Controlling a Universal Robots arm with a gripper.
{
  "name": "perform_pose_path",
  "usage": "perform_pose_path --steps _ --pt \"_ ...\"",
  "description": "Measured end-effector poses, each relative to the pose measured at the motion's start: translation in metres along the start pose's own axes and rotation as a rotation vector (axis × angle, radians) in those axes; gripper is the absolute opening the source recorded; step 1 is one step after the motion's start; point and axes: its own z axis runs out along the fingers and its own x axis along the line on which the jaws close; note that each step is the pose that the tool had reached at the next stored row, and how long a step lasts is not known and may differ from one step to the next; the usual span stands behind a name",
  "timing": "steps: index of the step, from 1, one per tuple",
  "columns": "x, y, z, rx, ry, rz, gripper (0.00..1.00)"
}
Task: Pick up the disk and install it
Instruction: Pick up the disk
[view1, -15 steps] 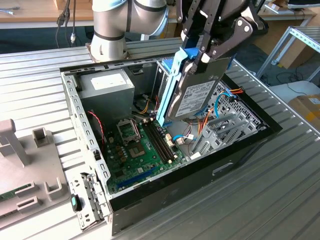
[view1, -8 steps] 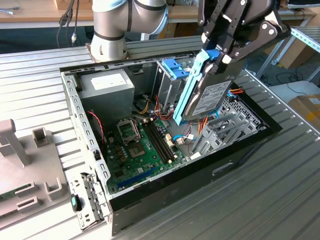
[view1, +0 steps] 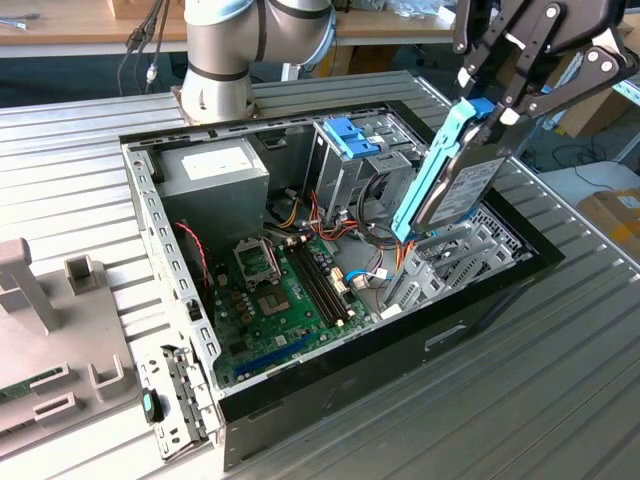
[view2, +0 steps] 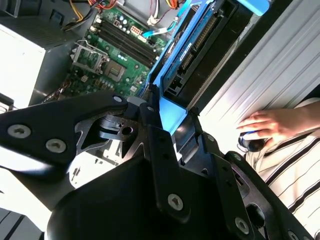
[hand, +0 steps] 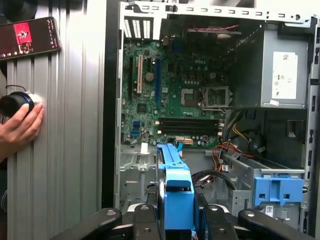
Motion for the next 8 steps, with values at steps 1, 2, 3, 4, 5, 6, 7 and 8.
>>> perform_pose_path --steps 1,2,3,4,5,6,7,8 --pt "0.0024 -0.0013 0.0002 0.0001 -0.0002 0.000 0.36" --pt "0.0036 -0.0023 0.0002 0.0000 -0.0001 0.000 0.36" --pt "0.0041 -0.0042 0.0004 0.0001 0.0004 0.000 0.36" --pt "0.0042 -0.0066 0.0005 0.0000 0.0012 0.000 0.36" --pt "0.0044 -0.0129 0.0007 -0.0001 0.0022 0.000 0.36" --pt "0.0055 -0.0226 0.0017 0.0000 0.0020 0.000 0.36" --pt "0.0065 -0.0262 0.0021 0.0000 0.0020 0.000 0.36" --pt "0.0073 -0.0288 0.0023 0.0000 0.0021 0.000 0.36"
